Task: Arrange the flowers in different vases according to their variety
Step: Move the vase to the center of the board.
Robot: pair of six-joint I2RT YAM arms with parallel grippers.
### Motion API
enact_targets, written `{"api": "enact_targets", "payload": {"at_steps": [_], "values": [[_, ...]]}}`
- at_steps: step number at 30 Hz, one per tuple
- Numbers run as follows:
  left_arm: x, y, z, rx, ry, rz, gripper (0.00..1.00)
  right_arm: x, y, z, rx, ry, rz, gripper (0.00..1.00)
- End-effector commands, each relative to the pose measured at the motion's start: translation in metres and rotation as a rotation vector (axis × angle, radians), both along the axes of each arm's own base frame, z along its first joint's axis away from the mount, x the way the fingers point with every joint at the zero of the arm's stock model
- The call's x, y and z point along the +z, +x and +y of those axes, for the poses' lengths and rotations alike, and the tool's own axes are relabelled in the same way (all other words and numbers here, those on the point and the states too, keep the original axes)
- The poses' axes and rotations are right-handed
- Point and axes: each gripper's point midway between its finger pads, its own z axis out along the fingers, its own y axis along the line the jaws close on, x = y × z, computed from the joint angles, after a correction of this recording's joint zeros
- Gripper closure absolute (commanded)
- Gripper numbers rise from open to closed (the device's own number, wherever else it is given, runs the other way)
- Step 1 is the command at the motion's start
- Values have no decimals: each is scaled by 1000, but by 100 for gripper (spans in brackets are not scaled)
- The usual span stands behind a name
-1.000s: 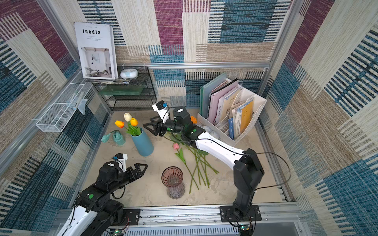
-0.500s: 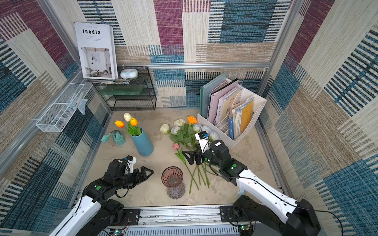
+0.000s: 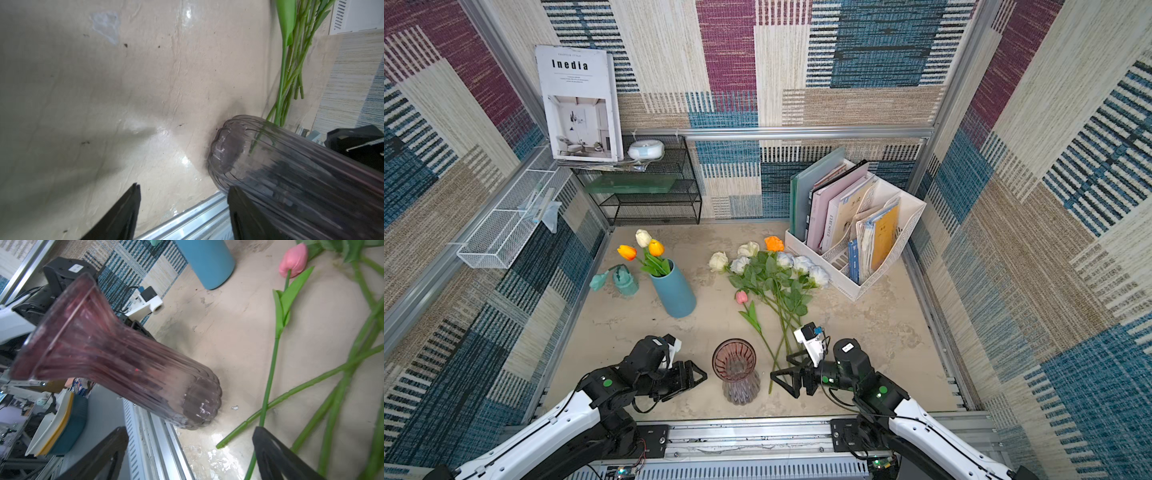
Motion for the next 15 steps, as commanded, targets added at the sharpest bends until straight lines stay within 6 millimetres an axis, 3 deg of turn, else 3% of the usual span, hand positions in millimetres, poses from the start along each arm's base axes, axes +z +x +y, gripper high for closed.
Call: {"api": "enact_targets", "payload": {"at_steps": [1,7,15], "values": [[6,10,-12,21,-41,-37,28,7,-7,7,40,42,-44,1],[6,16,-15,45,-56,-62,28,-2,-13,16,66,15,-134,1],[6,20,-18,91,-125,-82,27,5,-19,30,69,25,-300,1]]}}
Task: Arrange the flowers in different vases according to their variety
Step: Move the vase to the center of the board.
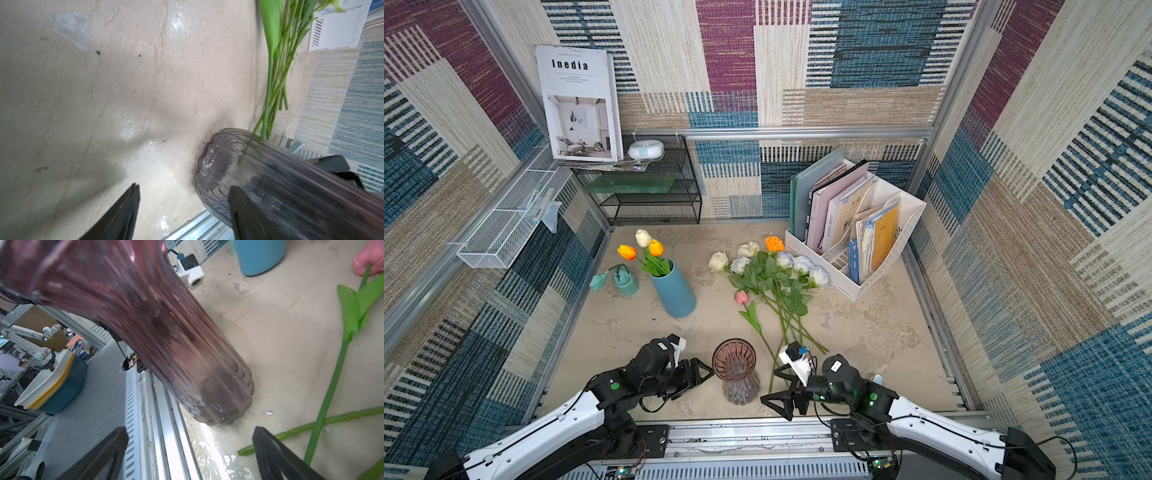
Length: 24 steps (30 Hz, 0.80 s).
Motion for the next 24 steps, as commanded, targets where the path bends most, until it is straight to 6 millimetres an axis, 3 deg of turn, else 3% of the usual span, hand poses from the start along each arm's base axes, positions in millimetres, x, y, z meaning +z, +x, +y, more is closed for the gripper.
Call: {"api": "enact_targets", "payload": {"at_steps": [1,12,19,24], "values": [[8,9,-3,40,-45,-35,27,17,13,5,-62,51,-128,1],[12,17,-9,72,-99,-60,36,19,10,14,-94,63,-282,1],[14,26,-15,81,-104,-67,42,8,17,22,-110,-27,-371,1],[16,33,-18,86,-94,-76,44,13,14,31,-83,-8,-387,1]]}}
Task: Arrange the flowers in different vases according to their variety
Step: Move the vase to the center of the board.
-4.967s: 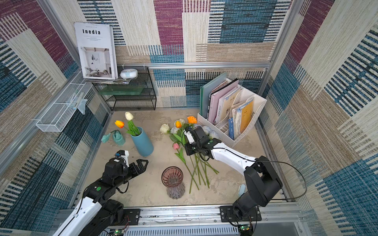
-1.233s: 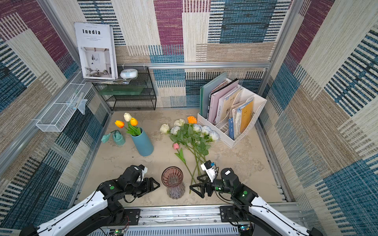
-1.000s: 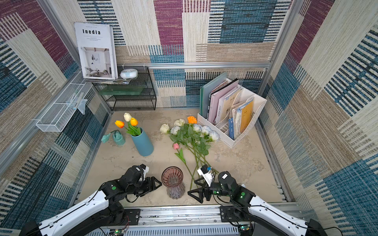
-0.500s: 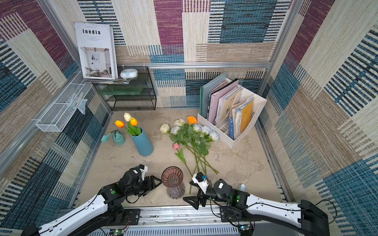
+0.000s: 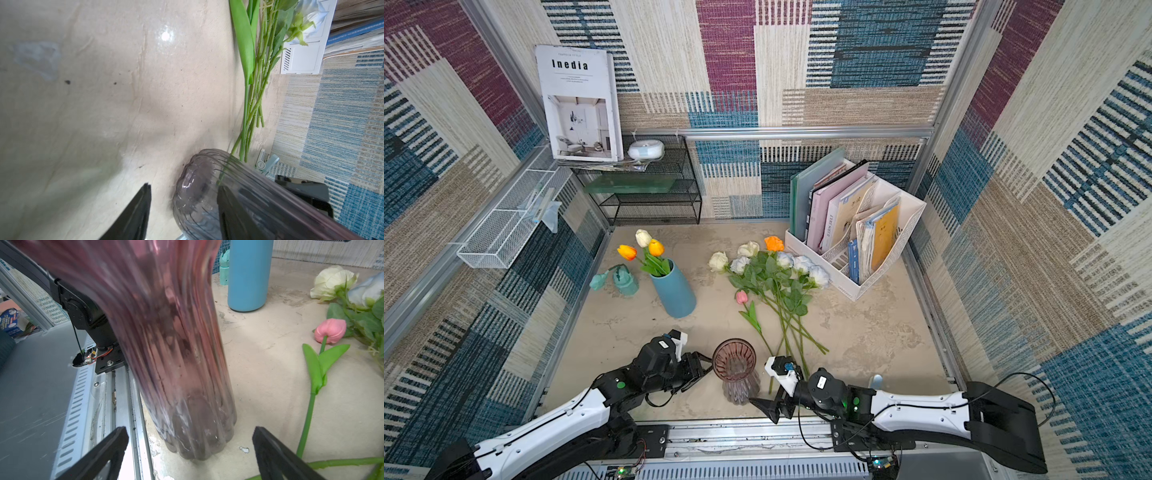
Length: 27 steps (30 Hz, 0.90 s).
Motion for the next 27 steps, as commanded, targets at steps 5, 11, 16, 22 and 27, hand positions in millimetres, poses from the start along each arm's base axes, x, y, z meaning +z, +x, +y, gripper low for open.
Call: {"api": "enact_targets", "payload": {"at_steps": [5,11,16,22,27], "values": [[7,15,-4,18,10,-51,46,16,5,17,2,33,-59,1],[11,19,8,57,57,-82,46,14,11,30,-15,29,-73,4],[16,21,23,96,110,-124,46,5,24,41,-70,-15,-84,6],[18,21,37,131,139,-158,45,2,37,59,-100,-31,-114,6],[26,25,40,127,173,-183,44,-8,48,75,-134,-60,-129,6]]}}
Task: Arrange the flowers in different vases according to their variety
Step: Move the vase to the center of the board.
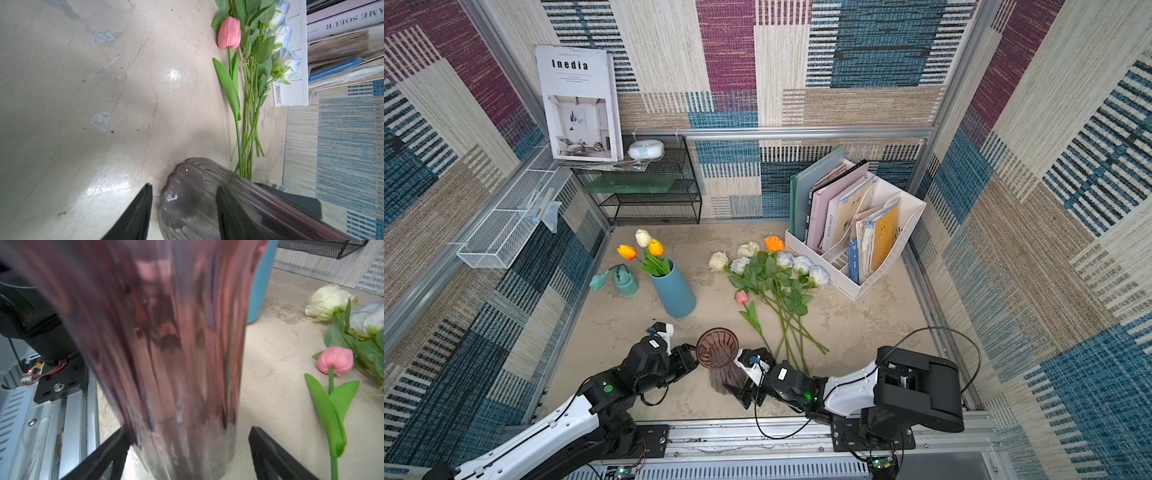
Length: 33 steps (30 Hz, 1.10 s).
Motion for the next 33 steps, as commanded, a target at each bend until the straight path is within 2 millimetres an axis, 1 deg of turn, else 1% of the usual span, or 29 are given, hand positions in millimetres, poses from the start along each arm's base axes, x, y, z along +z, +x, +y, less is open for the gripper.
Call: {"api": "enact_targets", "payload": {"at_steps": [1,6,9,13,15,17,18,21,25,28,30,33], "values": [[4,4,8,6,68,-22,45,8,14,10,-55,26,-41,6],[10,5,23,41,110,-39,44,8,34,32,-82,30,-56,6],[10,3,36,73,139,-41,43,8,46,43,-86,34,-57,6],[6,1,50,108,168,-29,42,5,56,50,-90,24,-60,6],[4,-1,54,116,174,-20,42,7,57,51,-88,24,-62,5],[5,-2,57,122,180,-20,42,10,56,50,-89,18,-52,2],[7,-2,58,123,183,-20,42,13,56,48,-99,17,-38,0],[12,-6,64,127,204,-21,41,22,52,39,-115,9,23,1],[20,-12,70,139,225,0,37,38,41,18,-122,25,102,1],[29,-12,71,142,224,-3,35,49,37,-4,-163,28,152,1],[34,-12,71,140,225,-9,35,57,39,-21,-196,36,181,1],[44,-11,72,136,230,-22,34,75,53,-50,-290,83,234,1]]}}
